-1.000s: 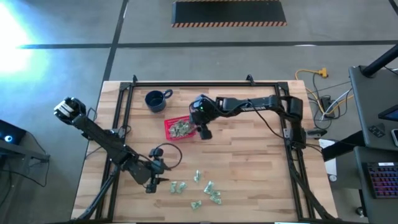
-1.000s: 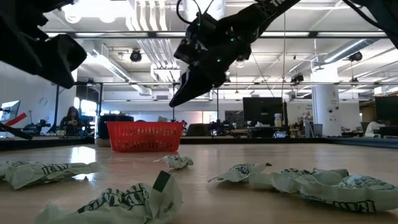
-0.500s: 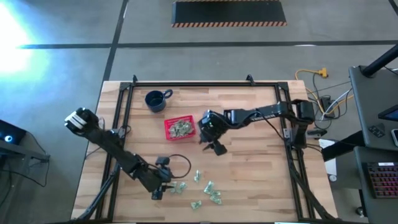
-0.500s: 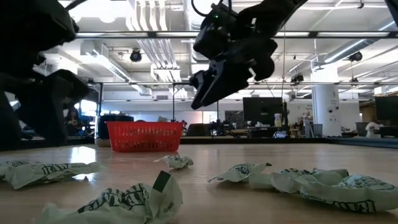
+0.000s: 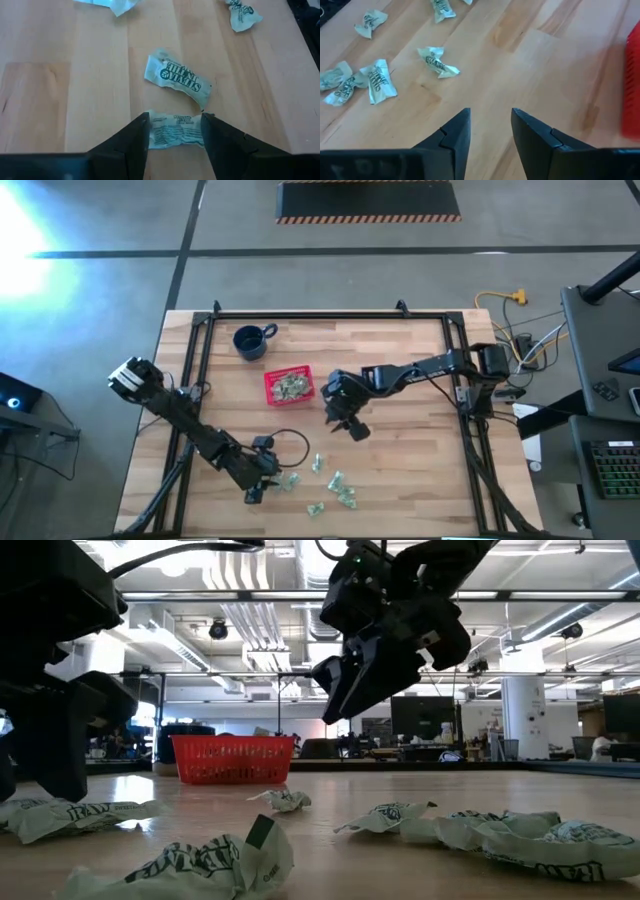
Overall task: Pick and place items into bin
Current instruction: Put the green stevia packet into the red bin
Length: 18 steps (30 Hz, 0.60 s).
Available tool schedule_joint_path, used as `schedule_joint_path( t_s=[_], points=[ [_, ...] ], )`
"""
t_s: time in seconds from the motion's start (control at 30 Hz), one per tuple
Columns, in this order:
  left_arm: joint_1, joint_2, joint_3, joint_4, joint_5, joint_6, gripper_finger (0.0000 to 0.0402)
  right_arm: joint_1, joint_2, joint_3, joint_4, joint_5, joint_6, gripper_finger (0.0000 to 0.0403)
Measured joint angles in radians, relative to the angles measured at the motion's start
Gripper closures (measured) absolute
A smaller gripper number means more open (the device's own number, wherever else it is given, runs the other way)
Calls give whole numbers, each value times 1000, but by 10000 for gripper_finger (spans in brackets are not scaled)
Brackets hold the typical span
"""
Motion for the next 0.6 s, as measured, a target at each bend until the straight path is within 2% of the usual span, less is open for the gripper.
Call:
schedule_joint_path(
  t_s=[0.37,0.6],
  points=[
    [0,0,0,-36,21,0,386,12,0,-28,-7,1,20,283],
    [2,-15,0,-86,-20,21,401,12,0,-46,-7,1,35,282]
  ],
)
